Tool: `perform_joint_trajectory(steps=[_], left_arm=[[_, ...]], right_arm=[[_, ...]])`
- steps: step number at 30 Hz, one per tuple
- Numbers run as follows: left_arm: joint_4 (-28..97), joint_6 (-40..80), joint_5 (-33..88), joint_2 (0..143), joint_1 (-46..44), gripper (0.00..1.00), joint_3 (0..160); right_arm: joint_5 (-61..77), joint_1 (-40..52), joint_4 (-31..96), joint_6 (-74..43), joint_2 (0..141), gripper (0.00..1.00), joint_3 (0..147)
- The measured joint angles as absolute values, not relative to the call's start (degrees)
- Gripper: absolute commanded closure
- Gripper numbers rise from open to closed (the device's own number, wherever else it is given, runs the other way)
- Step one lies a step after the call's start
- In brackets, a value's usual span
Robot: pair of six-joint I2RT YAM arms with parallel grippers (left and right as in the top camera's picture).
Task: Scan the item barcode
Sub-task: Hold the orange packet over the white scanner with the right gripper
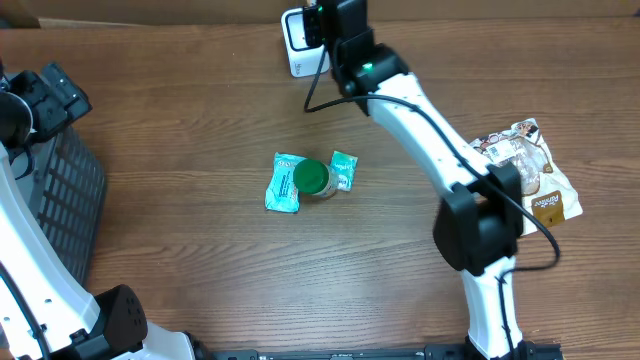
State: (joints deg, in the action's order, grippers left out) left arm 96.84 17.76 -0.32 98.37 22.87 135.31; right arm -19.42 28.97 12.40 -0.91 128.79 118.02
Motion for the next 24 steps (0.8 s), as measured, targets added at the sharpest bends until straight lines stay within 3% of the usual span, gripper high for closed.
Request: perform_joint_trajectory(steps=[10, 24], left_arm=[[96.9, 17.8, -0.3, 98.4, 22.9, 0.00, 135.3], [96.9, 17.8, -0.3, 98.4, 22.9, 0.00, 135.3]], right_arm=[[-21.5, 29.3, 2.2, 22.6, 141.1, 0.96, 118.0], [-24.1, 29.5, 2.2, 28.8, 142.6, 0.96, 118.0]])
